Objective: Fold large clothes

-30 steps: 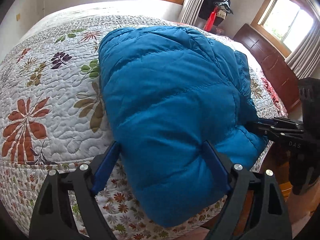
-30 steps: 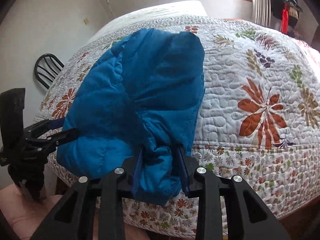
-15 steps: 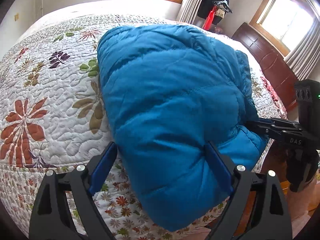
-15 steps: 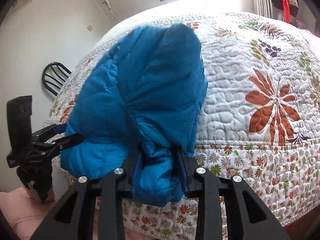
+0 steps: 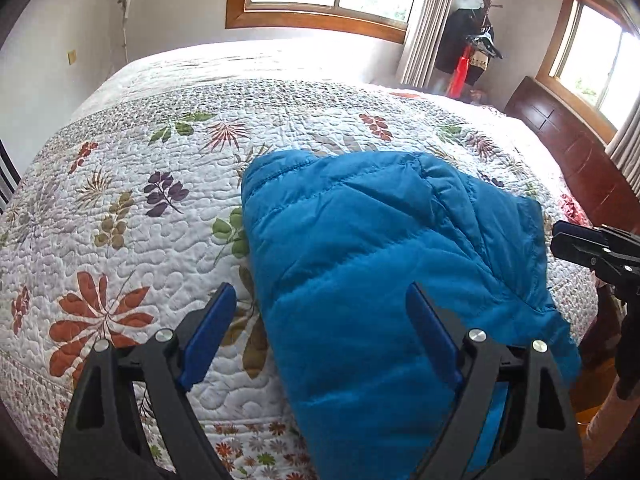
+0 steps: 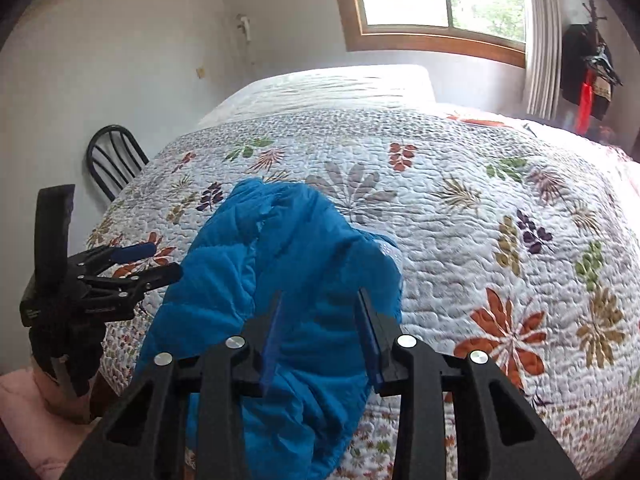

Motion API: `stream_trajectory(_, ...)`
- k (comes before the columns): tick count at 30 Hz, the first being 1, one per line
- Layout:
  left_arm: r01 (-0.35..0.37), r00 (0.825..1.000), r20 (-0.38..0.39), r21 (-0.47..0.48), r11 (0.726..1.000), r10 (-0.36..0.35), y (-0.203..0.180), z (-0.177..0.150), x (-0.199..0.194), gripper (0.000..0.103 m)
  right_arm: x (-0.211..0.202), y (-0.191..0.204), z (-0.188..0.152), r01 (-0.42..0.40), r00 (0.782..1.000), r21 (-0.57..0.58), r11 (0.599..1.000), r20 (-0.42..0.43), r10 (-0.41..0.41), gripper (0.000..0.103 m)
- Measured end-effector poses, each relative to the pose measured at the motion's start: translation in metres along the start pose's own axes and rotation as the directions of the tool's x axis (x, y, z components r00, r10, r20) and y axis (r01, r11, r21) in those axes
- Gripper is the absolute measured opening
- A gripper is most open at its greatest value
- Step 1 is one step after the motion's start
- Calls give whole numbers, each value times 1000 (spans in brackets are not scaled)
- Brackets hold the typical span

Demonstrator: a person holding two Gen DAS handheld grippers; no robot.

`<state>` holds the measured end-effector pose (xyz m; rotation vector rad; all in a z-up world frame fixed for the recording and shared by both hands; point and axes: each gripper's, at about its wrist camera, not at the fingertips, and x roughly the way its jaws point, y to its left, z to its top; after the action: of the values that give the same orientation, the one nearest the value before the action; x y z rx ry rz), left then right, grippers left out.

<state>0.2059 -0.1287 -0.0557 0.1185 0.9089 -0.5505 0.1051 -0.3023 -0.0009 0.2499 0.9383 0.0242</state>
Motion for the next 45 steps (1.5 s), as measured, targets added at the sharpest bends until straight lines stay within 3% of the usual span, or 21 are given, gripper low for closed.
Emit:
stream_trajectory(2, 10, 1000, -27, 6, 1000, -10, 1, 3, 13, 86, 19, -8, 3, 4, 1000, 11, 1000, -30, -3, 26)
stream_trajectory(6, 66, 995, -78, -12, 998, -67, 13, 2, 35, 87, 59, -39, -11, -66, 991, 104, 992, -106, 77, 11)
stream_trajectory(10, 82, 992, -91, -17, 996, -83, 14, -1, 46, 87, 79, -56, -24, -125, 983, 163, 979, -112, 144, 9)
stream_trajectory(14, 58, 994, -87, -7, 998, -58, 7, -4, 52, 87, 88, -55, -33, -120, 984, 158, 980, -109, 138, 8)
stream_trajectory(20, 19, 996, -86, -2, 1000, -19, 3, 0, 45, 87, 66, -54, -26, -112, 989, 158, 981, -77, 126, 8)
stream_trajectory(26, 17, 998, -63, -15, 1000, -18, 1, -7, 20, 86, 25, -34, -36, -105, 994, 68, 992, -31, 107, 14)
stream_trajectory(29, 21, 998, -61, -17, 1000, -22, -3, -14, 17, 86, 35, -27, -46, -63, 995, 46, 997, -79, 67, 12)
stream_trajectory(32, 17, 997, -70, -27, 999, -19, -4, -22, 28, 87, 51, -34, -53, -77, 991, 76, 994, -103, 85, 8)
stream_trajectory(42, 0, 998, -55, -21, 1000, -1, -6, -29, 39, 88, 66, -43, -64, -99, 990, 128, 987, -83, 110, 5)
stream_trajectory(45, 34, 995, -89, -48, 998, -38, 1, -25, 36, 88, 58, -47, -62, -129, 987, 168, 977, -75, 143, 6)
